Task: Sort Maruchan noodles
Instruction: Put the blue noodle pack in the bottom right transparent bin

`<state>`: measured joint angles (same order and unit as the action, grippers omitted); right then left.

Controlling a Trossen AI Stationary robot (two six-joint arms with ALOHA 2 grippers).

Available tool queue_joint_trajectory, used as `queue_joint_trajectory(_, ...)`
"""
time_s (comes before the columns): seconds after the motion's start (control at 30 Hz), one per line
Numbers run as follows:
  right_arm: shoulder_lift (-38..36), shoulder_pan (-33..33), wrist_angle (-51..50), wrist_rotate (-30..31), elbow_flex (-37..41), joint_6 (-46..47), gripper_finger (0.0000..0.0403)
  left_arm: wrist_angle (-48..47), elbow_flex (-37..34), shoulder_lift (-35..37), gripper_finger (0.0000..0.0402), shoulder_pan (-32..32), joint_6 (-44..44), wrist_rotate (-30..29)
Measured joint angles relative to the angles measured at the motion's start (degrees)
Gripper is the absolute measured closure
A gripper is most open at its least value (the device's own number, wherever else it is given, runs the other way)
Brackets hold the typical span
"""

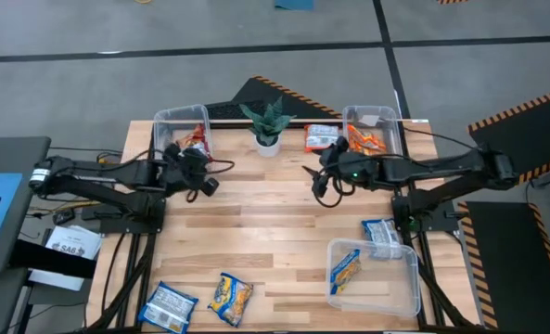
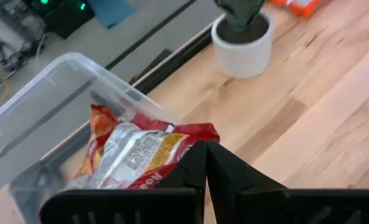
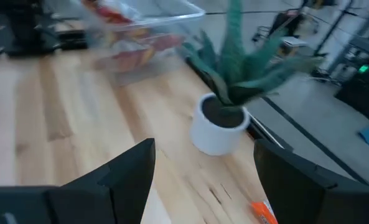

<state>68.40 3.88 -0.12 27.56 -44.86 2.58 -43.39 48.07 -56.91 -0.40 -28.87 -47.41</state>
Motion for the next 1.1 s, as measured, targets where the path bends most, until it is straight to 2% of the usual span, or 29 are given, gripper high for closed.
queue_joint_trajectory(0.23,-0.6,0.3,0.2,1.2,1.6,1.5,0.0108,-11.3,6.7,-6.8,0.0401,-3.4,-11.4,-2.7)
queue_joint_trajectory(0.37,0.3,0.5,0.1,1.2,1.6,1.5,0.0108,-17.0,9.5,-7.9,0.0401,-8.2,-18.8,-2.7)
queue_joint_trajectory(0.57,0.2,0.8,0.4,1.1,1.6,2.0,0.0108,-20.5,10.7,-7.9,0.0401,-16.4,-24.6,-3.7)
queue_joint_trajectory(0.7,0.2,0.8,0.4,1.0,1.6,2.0,0.0108,-30.9,10.5,-8.4,0.0401,-18.5,-36.7,-2.7)
queue_joint_trajectory(0.83,0.2,0.8,0.5,1.0,1.6,2.1,0.0108,-41.5,8.7,-8.4,0.0401,-17.1,-48.1,-2.5)
queue_joint_trajectory(0.97,0.2,0.7,0.6,1.0,1.6,2.4,0.0108,-42.3,7.6,-8.2,0.0401,-14.3,-47.5,-2.5)
queue_joint_trajectory(1.1,0.2,0.8,0.6,1.0,1.6,2.5,0.0108,-37.0,7.1,-8.2,0.0401,-11.7,-40.1,-2.7)
